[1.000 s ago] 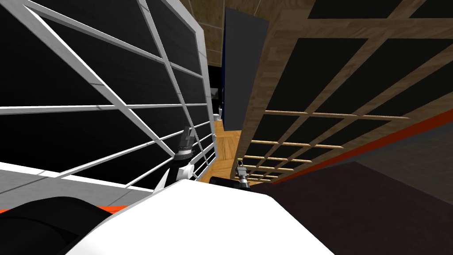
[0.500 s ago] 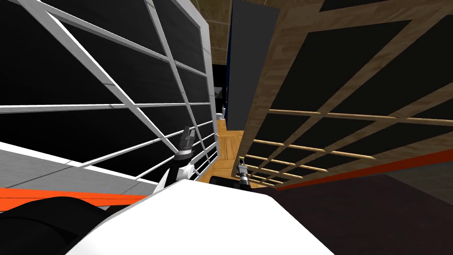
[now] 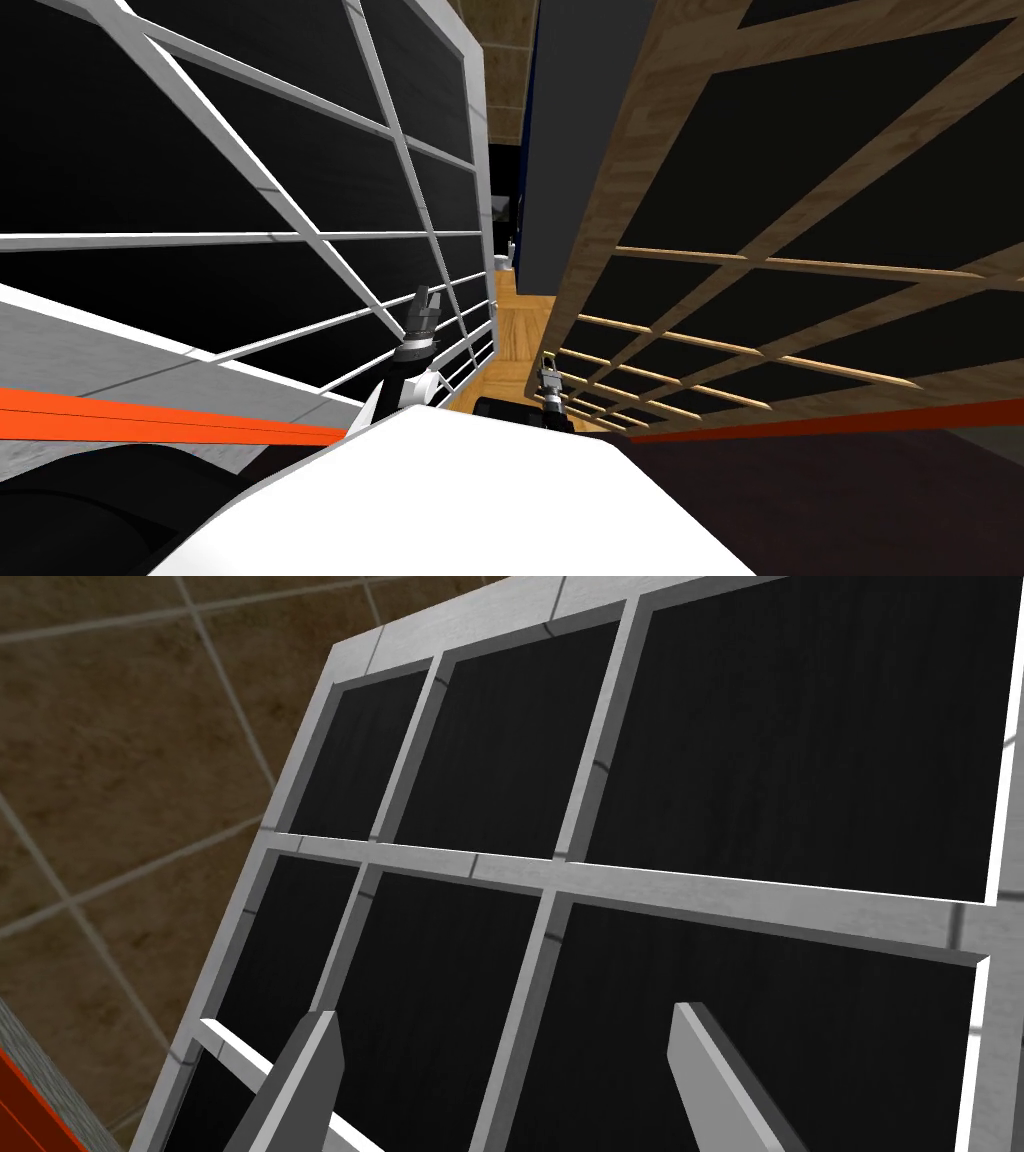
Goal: Push the door open
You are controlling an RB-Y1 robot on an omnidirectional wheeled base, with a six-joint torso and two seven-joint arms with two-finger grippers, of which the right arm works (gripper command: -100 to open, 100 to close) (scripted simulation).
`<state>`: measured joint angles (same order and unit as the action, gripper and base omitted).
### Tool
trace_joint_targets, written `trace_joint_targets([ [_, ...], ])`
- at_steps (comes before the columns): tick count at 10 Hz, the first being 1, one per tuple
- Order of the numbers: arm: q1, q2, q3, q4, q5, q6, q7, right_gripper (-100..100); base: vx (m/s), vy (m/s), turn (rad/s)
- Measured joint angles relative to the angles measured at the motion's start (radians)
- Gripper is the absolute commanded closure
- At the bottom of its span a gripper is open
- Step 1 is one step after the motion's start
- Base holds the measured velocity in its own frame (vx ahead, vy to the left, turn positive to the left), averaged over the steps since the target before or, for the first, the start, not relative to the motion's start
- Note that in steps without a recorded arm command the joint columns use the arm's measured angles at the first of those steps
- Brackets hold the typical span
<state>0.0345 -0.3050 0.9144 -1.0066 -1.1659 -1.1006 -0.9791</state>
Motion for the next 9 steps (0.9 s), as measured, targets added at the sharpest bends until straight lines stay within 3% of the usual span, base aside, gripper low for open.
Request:
trace_joint_targets([
  [1,0.002,-0.010,-0.014,-0.019,-0.004,0.009,0.004,100,0.008,-0.025,0.112],
  [4,0.003,0.008,-0.054,-0.005,0.004,0.005,0.005,100,0.007,-0.013,0.080],
  [7,0.003,0.008,-0.096,-0.018,-0.001,0.023,0.013,100,0.011,-0.010,0.069],
  [9,0.006,0.008,-0.098,-0.021,0.004,0.016,0.011,100,0.008,-0.002,0.062],
])
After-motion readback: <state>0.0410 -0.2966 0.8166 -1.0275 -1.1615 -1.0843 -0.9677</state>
